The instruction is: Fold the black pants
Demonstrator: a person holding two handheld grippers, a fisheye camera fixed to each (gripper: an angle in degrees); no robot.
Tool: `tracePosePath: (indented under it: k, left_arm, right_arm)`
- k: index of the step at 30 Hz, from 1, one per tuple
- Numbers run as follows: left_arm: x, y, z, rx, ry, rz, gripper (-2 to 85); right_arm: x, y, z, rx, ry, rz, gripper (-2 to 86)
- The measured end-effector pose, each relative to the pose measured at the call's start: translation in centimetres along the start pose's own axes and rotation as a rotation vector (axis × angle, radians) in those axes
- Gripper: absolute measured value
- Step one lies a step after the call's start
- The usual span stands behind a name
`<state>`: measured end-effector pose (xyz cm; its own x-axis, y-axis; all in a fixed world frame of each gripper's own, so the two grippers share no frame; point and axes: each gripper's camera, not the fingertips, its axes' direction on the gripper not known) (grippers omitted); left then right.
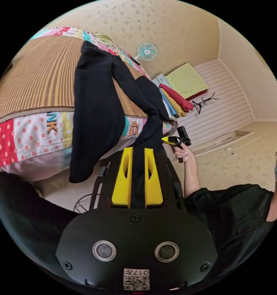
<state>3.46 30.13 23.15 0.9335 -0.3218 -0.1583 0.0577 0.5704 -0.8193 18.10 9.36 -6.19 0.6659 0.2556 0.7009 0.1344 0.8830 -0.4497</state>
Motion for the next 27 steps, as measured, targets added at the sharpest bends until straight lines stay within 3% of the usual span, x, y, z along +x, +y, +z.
tracePosePath:
  k: [4, 10, 13, 15, 18, 22, 27]
  left_arm:
    - [3.6, -0.8, 3.0, -0.079, 0.002, 0.108, 8.8]
    - [6.8, -2.5, 7.7, -0.183, -0.098, 0.228, 13.5]
    - [6.2, -2.9, 9.7, -0.254, -0.151, 0.197, 8.8]
    - [6.3, -2.3, 9.2, -0.257, -0.137, 0.22, 4.1]
    - [7.1, -1.3, 7.1, -0.215, -0.033, 0.27, 3.8]
    - [7.2, -0.6, 4.7, -0.161, -0.028, 0.291, 3.9]
    - [4.5, -0.7, 3.1, -0.101, 0.054, 0.178, 3.9]
  right_arm:
    - [-2.5, -1.3, 2.1, -0.033, -0.095, -0.138, 2.2]
    - [-3.5, -2.6, 4.2, 0.057, -0.229, -0.151, 2.1]
    - [-3.1, -2.8, 5.6, 0.039, -0.294, -0.152, 2.1]
    - [-2.6, -2.4, 5.8, 0.023, -0.26, -0.124, 2.0]
    - [-2.2, -0.5, 4.6, 0.055, -0.21, -0.121, 1.6]
    - [-1.8, 0.4, 1.4, 0.219, -0.101, -0.116, 0.9]
    - [-3.1, -7.2, 0.4, 0.243, 0.127, -0.099, 1.9]
